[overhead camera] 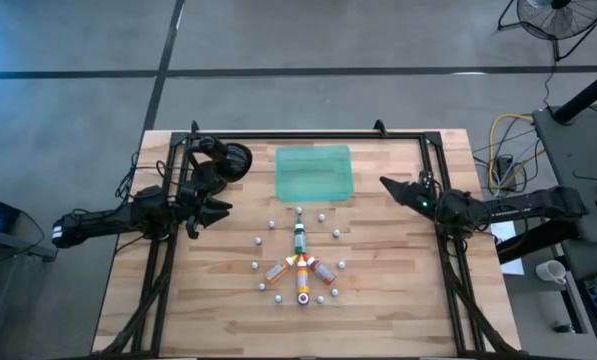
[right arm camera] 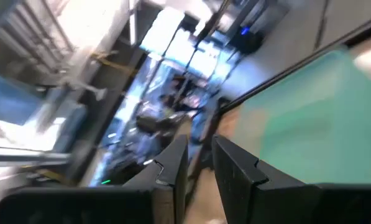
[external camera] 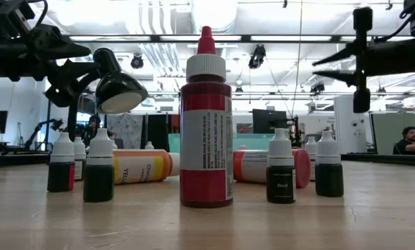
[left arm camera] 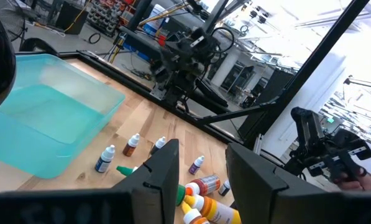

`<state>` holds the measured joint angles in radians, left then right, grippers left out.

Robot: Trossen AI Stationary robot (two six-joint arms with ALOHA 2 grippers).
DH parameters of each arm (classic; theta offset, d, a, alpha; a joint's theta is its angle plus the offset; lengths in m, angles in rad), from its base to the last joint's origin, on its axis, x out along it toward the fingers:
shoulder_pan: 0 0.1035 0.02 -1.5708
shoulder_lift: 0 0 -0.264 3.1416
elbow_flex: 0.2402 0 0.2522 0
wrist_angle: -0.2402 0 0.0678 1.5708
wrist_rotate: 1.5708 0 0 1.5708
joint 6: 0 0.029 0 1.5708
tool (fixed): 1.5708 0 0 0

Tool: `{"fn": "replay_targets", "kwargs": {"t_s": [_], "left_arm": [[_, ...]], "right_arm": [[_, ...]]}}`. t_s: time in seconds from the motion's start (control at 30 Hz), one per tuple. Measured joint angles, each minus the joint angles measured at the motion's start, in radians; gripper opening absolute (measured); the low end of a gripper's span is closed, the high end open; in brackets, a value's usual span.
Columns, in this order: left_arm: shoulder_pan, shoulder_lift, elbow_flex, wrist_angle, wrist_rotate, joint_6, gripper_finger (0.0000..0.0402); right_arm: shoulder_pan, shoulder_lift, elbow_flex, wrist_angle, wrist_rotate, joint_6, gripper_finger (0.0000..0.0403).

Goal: Pick & Place food coloring
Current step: Put the top right small green food coloring bottle into the bin

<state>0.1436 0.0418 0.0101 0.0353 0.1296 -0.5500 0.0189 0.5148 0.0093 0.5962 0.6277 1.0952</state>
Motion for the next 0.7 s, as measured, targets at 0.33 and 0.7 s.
{"fn": "replay_targets", "kwargs": {"t_s": [0.33, 0.7], "left_arm": [[-0.001, 0.0, 0.0, 0.0, 0.0, 0.0, 0.0106], [-0.001, 0.0, 0.0, 0.0, 0.0, 0.0, 0.0106]], "right_arm": [[0.001, 0.005, 0.0, -0.067, 0.008, 0.04, 0.0068], [0.003, 0.061, 0.105, -0.066, -0.262, 0.046, 0.0086]]}}
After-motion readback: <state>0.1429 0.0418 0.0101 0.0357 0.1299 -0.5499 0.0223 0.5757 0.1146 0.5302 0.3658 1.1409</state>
